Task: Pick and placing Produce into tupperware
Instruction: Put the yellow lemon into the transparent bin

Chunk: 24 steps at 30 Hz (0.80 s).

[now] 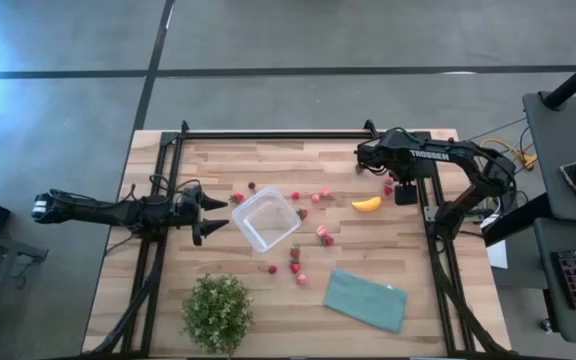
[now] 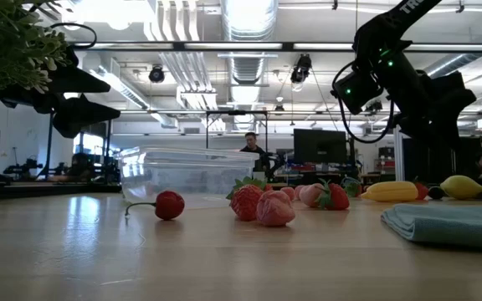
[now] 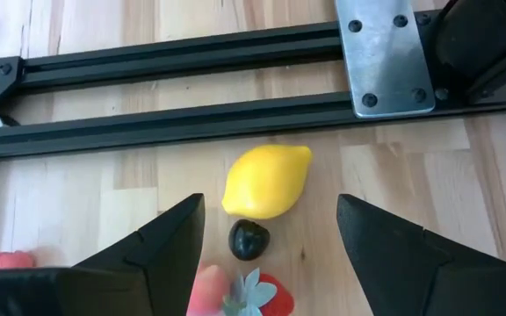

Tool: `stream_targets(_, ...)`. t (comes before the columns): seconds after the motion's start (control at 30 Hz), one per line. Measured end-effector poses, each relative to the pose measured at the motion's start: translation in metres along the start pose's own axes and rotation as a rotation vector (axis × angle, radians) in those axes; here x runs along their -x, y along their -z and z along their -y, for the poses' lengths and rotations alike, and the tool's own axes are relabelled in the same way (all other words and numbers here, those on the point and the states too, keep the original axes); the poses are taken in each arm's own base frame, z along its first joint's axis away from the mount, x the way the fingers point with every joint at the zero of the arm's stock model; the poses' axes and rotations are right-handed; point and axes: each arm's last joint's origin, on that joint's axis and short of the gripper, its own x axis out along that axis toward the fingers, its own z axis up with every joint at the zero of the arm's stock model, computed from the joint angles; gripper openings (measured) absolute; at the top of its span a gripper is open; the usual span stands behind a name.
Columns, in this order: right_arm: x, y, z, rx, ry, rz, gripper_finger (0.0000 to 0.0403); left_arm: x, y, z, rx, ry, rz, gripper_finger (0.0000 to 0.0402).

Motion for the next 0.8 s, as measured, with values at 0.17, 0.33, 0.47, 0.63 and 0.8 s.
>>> stream_targets(0.17,0.000,0.001,0.000,-0.003,-0.003,-0.008,0.0251,0.000,0.000,0.000,0.000,0.000,0.000,0.0293)
stream_targets(0.33,-0.005,0.003,-0.001,-0.029,0.005,0.004,0.0251,0.000,0.000,0.000,0.000,0.000,0.000,0.0293)
stream_targets(0.47,-0.021,0.007,-0.002,-0.095,0.025,0.000,0.0251,0.000,0.000,0.000,0.000,0.000,0.000,0.0293)
stream_targets(0.63,-0.034,0.007,-0.001,-0.103,0.091,-0.021,0.0251,0.000,0.000,0.000,0.000,0.001,0.001,0.0293)
stream_targets(0.8,-0.043,0.005,0.000,-0.109,0.099,0.005,0.0251,0.000,0.000,0.000,0.000,0.000,0.000,0.0293)
